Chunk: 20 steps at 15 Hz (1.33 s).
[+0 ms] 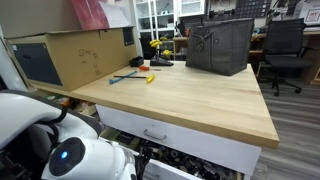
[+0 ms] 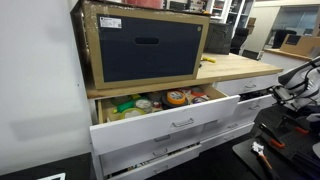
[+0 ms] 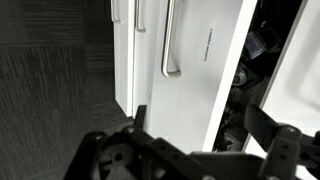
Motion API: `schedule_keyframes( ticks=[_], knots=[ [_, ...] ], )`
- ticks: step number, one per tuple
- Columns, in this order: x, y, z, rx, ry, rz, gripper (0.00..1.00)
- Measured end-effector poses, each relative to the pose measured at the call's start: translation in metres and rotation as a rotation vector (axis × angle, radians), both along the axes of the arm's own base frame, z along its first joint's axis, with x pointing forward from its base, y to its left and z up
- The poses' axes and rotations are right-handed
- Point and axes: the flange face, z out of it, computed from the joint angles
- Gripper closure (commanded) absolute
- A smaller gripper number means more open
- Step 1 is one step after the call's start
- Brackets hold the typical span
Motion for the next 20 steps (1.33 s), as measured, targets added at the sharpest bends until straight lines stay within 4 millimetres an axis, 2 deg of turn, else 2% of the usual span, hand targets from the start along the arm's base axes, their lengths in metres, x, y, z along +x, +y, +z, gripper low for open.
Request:
schedule_keyframes(
  ticks=[2,6,10,14,20],
  knots=[
    [0.012,0.012,0.008,0.023,-0.008,-0.011,0.0],
    [0.051,0.038,0.02,0.066,-0.001,-0.076,0.0],
    [0.076,0.06,0.021,0.085,0.057,-0.144,0.0],
    [0.077,0.065,0.018,0.121,0.139,-0.186,0.0],
    [0.067,0.05,0.004,0.166,0.254,-0.214,0.0]
  ],
)
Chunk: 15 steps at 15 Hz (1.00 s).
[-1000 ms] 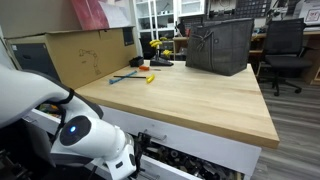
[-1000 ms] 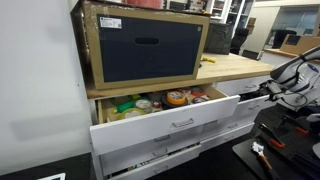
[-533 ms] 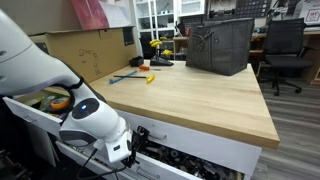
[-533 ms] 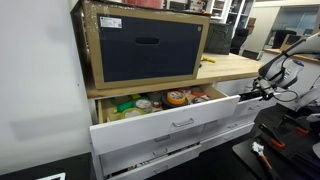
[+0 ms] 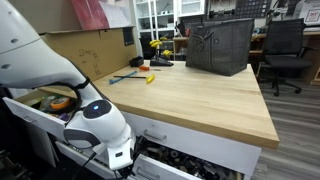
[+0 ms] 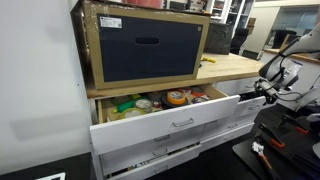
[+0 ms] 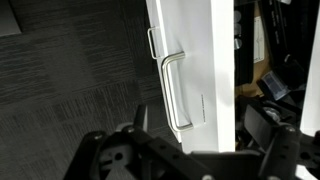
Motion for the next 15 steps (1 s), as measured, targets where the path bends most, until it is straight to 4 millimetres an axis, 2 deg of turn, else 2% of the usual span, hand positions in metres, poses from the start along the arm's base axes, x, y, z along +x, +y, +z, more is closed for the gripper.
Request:
schedule_keyframes(
  ticks=[4,9,15],
  knots=[
    [0.008,-0.008,-0.009,-0.001,0.028,-0.013,0.0],
    [0.028,-0.005,-0.023,-0.021,0.033,0.005,0.0],
    [0.033,-0.007,-0.048,0.003,0.123,0.017,0.0]
  ],
)
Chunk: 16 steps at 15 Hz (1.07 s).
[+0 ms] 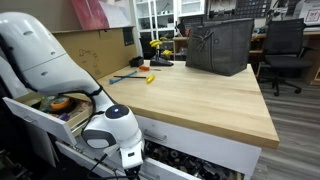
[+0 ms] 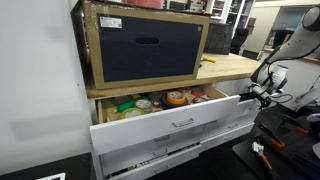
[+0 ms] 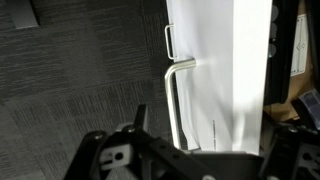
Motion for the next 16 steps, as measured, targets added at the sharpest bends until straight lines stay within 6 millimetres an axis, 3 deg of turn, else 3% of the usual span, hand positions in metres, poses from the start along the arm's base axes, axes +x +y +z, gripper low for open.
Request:
schedule_keyframes(
  ticks=[7,16],
  knots=[
    [-0.009,-0.004,-0.012,0.035,0.064,0.007,0.0],
    [-0.023,-0.006,-0.011,0.023,0.085,0.045,0.0]
  ],
)
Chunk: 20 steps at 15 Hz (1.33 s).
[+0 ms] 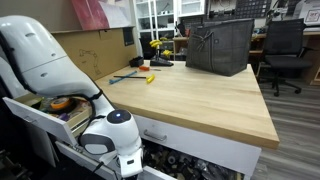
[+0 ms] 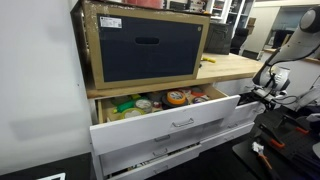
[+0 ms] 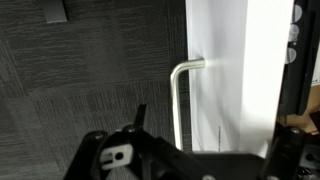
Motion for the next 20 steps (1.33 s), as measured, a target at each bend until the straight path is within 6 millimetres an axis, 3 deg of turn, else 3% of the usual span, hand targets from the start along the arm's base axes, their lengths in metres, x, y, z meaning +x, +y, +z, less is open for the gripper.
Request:
schedule_keyframes(
  ticks=[4,11,16,20],
  knots=[
    [-0.014,0.002,0.0,-0.029,0.01,0.049,0.0],
    [-0.062,0.015,-0.002,-0.155,-0.038,0.112,0.0],
    [-0.097,0.024,-0.001,-0.079,-0.069,0.139,0.0],
    [-0.124,0.032,0.019,-0.011,-0.13,0.156,0.0]
  ],
)
